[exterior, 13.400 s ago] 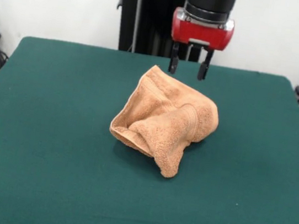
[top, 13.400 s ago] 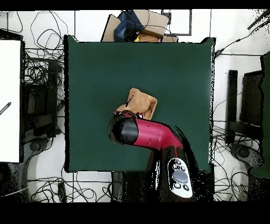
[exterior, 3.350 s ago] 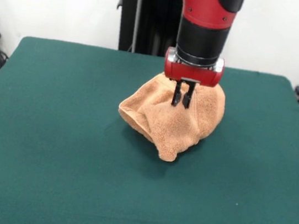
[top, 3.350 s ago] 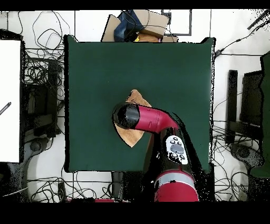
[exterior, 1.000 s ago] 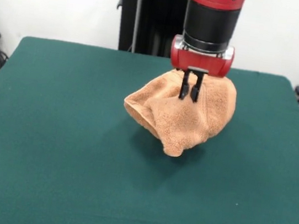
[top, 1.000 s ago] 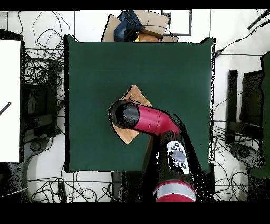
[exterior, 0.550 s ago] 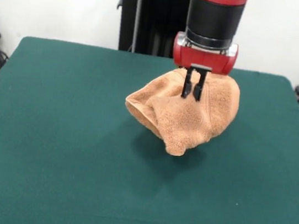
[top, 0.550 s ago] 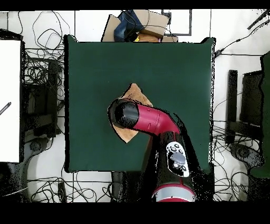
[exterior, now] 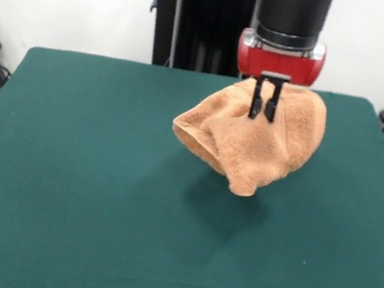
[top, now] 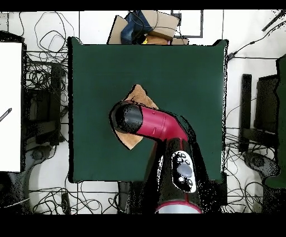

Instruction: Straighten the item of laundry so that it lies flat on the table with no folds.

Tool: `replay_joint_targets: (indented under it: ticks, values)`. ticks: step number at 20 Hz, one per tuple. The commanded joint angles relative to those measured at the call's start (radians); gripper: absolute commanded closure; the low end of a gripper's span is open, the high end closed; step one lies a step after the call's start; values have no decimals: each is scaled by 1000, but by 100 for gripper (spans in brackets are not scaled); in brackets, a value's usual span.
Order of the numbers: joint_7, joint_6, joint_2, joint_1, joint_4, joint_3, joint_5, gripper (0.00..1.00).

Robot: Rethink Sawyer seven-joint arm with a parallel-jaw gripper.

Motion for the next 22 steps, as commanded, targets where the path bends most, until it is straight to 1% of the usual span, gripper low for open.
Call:
replay_joint_targets:
  ticks: [1,6,17,22]
  values:
    - [216,129,-48,29,-45,-5,36,100]
    - [223,155,-63,31,-46,-8,47,100]
    - [215,156,-75,15,-36,2,62,100]
    - [207,135,-74,4,-27,11,66,100]
